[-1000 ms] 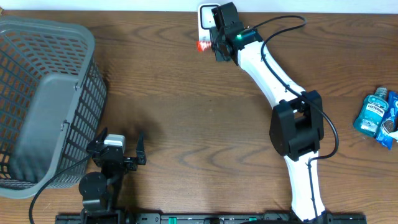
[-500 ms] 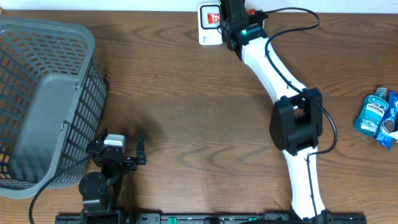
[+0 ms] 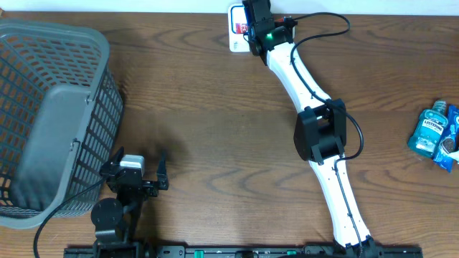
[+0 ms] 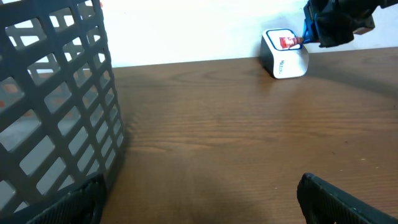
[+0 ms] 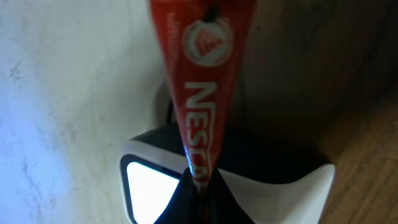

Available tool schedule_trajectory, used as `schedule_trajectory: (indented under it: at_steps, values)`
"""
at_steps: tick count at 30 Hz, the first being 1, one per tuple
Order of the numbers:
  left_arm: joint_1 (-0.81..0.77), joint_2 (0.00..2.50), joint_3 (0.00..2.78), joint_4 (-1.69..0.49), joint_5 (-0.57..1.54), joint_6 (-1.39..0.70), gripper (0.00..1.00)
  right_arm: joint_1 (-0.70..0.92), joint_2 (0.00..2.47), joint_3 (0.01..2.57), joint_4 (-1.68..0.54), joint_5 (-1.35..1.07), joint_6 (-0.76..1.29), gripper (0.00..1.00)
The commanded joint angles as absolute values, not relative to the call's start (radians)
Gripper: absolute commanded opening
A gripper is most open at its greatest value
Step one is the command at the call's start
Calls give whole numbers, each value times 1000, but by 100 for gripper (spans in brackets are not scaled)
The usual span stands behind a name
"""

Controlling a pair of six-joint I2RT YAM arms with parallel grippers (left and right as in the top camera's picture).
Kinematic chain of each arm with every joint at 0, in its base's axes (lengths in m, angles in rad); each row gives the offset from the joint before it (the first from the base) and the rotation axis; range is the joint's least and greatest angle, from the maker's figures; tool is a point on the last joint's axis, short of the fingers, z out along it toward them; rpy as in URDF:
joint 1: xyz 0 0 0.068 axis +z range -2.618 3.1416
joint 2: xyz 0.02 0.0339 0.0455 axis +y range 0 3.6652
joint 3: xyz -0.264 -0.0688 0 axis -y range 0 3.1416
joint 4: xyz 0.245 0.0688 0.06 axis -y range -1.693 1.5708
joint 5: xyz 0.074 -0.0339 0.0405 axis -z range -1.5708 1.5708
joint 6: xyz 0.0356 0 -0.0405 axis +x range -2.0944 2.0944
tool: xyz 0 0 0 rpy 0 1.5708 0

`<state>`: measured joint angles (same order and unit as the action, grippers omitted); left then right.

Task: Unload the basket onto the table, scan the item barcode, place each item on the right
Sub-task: 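Lift the Nescafe stick and hold it in front of the scanner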

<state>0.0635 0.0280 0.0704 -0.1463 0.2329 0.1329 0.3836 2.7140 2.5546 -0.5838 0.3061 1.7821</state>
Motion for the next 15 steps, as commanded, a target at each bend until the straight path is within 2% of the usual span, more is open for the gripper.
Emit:
schedule_trajectory:
  at_steps: [1,8,11,15]
  values:
    - [59,25,54,-171,238,145,98,385,2717,2591,-597,300,1850,2]
    - [59,25,54,-171,238,145,98,382,2717,2591,-633,264,1949,2]
    - [59,25,54,-171,238,145,98,378,2717,2591,-685,204,2052,2]
    - [59,25,54,-171,238,145,98,367,2717,2591,-686,148,2052,2]
